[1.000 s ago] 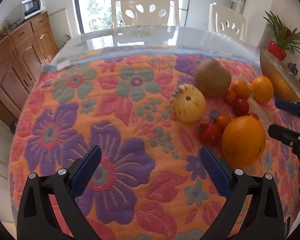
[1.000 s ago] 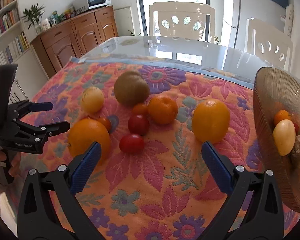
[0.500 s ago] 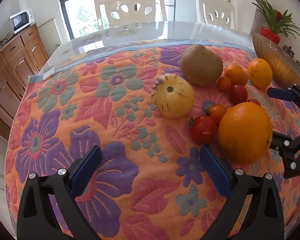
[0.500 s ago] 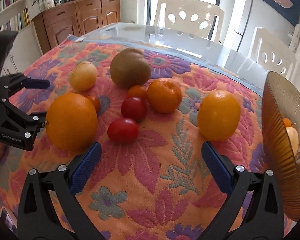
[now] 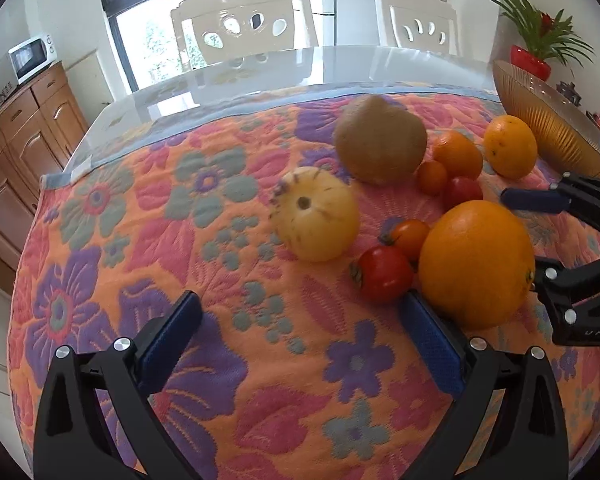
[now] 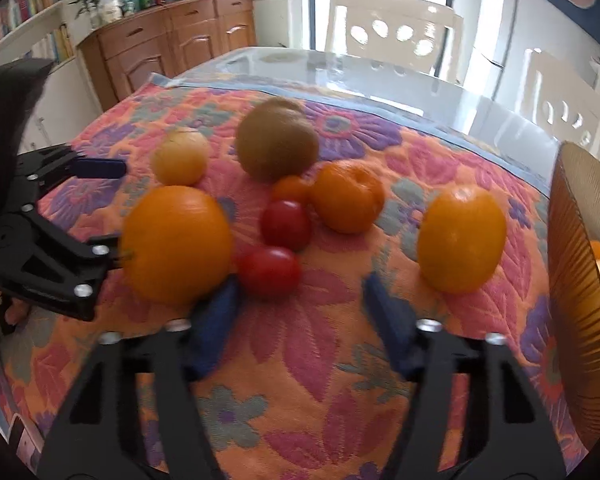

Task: Organize fruits
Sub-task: 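Close the right tool around a red cherry tomato, then grasp a red cherry tomato with the left tool while the right tool holds its tomato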

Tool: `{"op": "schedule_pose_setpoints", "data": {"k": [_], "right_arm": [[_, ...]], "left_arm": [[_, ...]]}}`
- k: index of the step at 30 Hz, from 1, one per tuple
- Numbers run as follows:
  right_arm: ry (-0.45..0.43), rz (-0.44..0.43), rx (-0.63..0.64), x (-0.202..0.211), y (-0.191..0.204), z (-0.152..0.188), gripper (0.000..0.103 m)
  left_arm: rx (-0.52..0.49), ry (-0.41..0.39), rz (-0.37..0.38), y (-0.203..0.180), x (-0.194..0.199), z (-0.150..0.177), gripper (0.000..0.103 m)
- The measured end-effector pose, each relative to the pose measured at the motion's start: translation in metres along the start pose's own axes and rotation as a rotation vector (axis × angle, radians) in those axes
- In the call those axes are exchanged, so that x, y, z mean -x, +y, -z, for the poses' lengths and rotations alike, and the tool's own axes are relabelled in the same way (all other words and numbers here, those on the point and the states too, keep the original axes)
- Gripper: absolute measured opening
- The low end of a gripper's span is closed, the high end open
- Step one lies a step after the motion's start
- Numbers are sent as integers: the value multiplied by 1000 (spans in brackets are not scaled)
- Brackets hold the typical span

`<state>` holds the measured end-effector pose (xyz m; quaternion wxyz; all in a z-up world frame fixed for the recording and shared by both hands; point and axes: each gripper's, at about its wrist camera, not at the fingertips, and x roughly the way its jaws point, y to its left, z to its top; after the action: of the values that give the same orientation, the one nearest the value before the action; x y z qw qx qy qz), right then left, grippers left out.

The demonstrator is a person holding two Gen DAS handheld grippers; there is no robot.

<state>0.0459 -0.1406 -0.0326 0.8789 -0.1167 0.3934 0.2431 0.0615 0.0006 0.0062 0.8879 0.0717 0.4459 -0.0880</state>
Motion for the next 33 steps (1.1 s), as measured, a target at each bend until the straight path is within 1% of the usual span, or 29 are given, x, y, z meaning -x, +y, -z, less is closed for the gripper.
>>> {"op": "schedule_pose_setpoints", "data": {"k": [4, 9, 13, 14, 15, 16, 17, 18, 19, 24, 26, 27, 28, 30, 33], "right_arm": [[1, -22, -22, 0, -5, -1, 54], [-5, -19, -41, 1, -8, -2, 47], [-13, -37, -61, 2, -13, -1, 39], [-16, -51, -68, 3, -14, -1, 34], [-18, -68, -70, 3, -15, -1, 32], [-19, -71, -71, 3, -15, -1, 32], [-19, -72, -72, 3, -15, -1, 32], [-21, -72, -72, 4, -15, -1, 31], [-24, -74, -72, 4, -15, -1, 31], [-33, -93, -75, 5, -17, -1, 31], [-35, -102, -74, 6, -17, -1, 31], [-39, -105, -72, 6, -17, -1, 31], [-43, -108, -69, 7, -16, -1, 31], [-47, -106, -62, 8, -14, -2, 31], [-46, -105, -63, 7, -14, -2, 31]], "left_arm": [[40, 0, 17, 2, -3, -4, 98], [64, 4, 1, -2, -7, -9, 98], [88, 5, -22, -4, -11, -13, 98], [85, 4, -29, -5, -10, -13, 97], [78, -2, -32, -8, -9, -12, 93], [71, -11, -27, -10, -8, -11, 86], [59, -18, -21, -13, -6, -10, 82], [40, -23, -6, -17, -5, -8, 72], [30, -28, -1, -19, -3, -7, 65], [14, -45, 17, -23, 2, -3, 50], [27, -51, 40, -20, 4, -2, 41], [41, -54, 69, -17, 5, -1, 34], [50, -57, 78, -16, 6, -1, 30], [65, -61, 95, -13, 7, 0, 26], [74, -66, 101, -11, 7, 1, 26]]}}
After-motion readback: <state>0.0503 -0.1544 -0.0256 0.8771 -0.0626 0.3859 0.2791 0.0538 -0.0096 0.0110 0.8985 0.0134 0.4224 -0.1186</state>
